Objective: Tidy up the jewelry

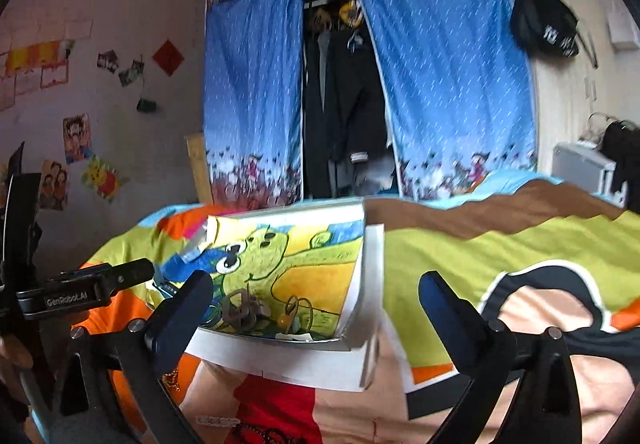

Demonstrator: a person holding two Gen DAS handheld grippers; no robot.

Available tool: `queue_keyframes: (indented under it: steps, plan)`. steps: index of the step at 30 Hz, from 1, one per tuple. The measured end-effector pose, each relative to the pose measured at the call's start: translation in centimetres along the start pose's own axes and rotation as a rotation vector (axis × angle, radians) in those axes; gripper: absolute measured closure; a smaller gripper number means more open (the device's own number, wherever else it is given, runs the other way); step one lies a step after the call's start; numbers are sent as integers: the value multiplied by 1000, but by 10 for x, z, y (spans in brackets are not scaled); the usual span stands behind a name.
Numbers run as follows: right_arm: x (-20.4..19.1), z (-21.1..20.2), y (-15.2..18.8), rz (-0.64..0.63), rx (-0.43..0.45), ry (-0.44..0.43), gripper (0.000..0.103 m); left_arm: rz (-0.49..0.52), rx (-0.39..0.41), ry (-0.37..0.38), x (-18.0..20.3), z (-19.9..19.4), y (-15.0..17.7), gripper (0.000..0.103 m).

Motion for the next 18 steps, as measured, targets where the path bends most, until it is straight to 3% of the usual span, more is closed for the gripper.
queue_keyframes:
  steps: [7, 18]
  plan:
    - [5, -56, 5, -2, 43, 30, 0, 7, 43, 16, 23, -44, 20, 2]
    - [16, -123, 38, -11, 63, 82, 0, 48, 33, 3, 48, -89, 67, 2]
Point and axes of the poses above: each gripper's, at about its wrist camera, not at the fingertips, and z roughly the way its jaws point, x to its right, y to its underside, the point moved 4 cm from there along z, roughly the way its jaws point, and after that the axes turned 15 degrees about z, right-handed, at the moved point
